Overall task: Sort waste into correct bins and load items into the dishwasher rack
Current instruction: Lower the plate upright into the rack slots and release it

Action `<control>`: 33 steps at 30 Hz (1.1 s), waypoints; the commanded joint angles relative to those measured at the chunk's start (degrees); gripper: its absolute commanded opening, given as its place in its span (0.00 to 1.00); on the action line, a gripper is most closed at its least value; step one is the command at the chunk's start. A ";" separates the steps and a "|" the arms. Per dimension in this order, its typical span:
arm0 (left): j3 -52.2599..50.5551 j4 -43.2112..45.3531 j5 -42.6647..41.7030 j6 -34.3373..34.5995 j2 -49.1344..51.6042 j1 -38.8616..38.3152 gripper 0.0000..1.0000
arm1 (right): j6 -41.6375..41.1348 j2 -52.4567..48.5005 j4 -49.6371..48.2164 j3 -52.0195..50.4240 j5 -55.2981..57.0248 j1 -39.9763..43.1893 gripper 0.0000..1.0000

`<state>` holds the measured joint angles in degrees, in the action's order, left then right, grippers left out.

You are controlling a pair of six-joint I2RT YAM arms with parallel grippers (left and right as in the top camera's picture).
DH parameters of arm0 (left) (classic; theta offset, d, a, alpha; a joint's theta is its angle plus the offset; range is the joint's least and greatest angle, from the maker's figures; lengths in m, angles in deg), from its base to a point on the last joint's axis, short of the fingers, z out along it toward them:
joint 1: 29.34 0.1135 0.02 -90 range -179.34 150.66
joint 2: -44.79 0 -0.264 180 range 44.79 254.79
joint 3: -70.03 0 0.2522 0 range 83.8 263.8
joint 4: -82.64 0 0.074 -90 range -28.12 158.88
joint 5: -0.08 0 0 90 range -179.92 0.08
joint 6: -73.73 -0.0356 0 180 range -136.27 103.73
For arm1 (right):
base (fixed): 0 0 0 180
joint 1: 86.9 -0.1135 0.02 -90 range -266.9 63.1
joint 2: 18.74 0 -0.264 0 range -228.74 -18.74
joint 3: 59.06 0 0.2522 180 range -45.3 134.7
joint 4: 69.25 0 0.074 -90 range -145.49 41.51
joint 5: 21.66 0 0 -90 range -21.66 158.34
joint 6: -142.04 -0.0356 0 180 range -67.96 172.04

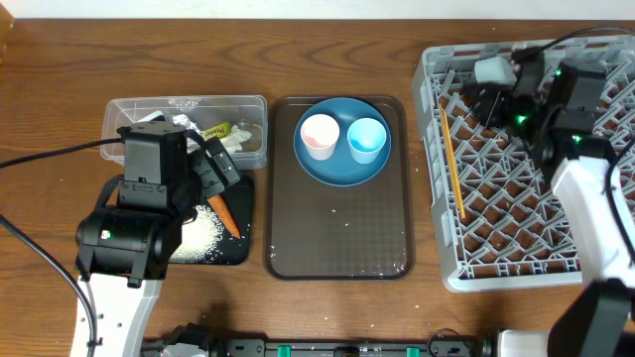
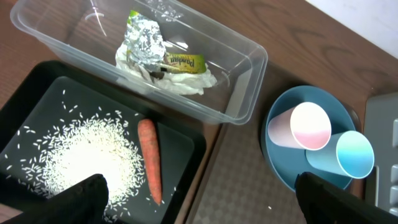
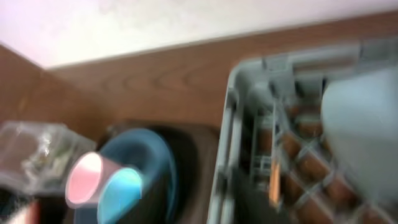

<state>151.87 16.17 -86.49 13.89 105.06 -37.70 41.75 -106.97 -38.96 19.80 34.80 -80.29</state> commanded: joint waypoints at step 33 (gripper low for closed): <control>0.74 -0.20 0.92 -0.09 -0.04 0.20 0.98 | 4.39 -0.04 29.35 -1.44 36.09 -19.41 0.41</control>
<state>151.87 16.17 -86.49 13.91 105.06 -37.70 45.10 -105.48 -9.67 18.82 69.51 -99.43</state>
